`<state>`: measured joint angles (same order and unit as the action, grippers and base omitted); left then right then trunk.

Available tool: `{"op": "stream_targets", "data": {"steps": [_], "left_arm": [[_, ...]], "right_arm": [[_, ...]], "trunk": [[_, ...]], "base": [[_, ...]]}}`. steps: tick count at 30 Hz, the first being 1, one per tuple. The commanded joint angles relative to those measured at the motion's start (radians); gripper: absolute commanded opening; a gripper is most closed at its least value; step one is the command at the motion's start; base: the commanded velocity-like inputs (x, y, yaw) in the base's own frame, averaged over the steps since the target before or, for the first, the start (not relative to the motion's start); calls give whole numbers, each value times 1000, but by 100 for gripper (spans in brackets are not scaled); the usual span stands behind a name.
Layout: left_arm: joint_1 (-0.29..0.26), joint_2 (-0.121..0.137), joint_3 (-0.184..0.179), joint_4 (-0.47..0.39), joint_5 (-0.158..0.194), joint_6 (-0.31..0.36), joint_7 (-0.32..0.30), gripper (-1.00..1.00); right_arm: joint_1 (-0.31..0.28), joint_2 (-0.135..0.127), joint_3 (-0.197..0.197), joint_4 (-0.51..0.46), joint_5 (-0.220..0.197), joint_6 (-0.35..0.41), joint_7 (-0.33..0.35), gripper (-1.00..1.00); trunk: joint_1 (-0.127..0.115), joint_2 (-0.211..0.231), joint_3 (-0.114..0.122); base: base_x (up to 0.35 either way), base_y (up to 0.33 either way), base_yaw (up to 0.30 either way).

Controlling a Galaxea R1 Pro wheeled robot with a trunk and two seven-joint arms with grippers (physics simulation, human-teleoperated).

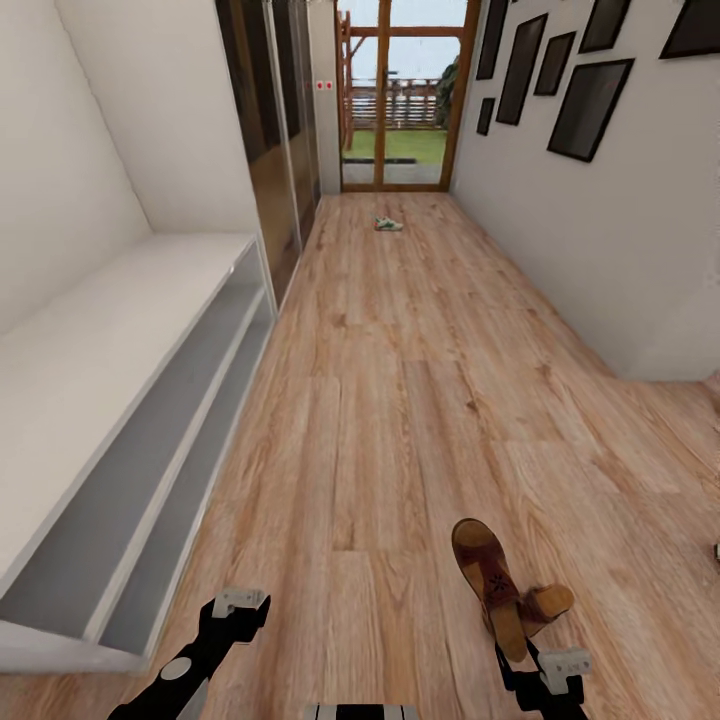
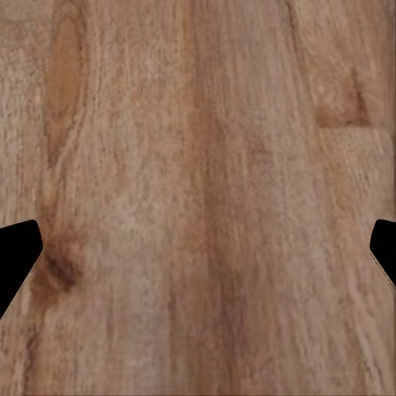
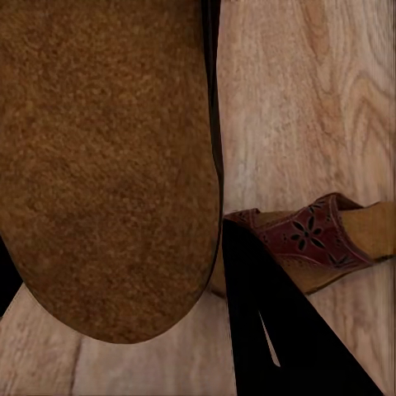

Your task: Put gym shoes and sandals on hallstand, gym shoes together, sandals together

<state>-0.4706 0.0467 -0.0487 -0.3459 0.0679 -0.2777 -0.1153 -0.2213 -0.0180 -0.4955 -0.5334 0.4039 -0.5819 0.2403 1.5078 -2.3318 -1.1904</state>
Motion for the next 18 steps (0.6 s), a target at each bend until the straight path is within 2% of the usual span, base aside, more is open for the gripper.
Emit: {"op": "stream_targets", "data": {"steps": [1,18], "left_arm": [[0,1,-5,1,7,-3,-2,100],[0,1,-5,1,8,-3,-1,100]], "right_arm": [[-1,1,-8,0,1,-2,10,-100],[-1,1,-9,0,1,-3,10,-100]], "trunk": [[0,0,0],[0,0,2]], "base": [[227,154,-149],[293,162,-16]]}}
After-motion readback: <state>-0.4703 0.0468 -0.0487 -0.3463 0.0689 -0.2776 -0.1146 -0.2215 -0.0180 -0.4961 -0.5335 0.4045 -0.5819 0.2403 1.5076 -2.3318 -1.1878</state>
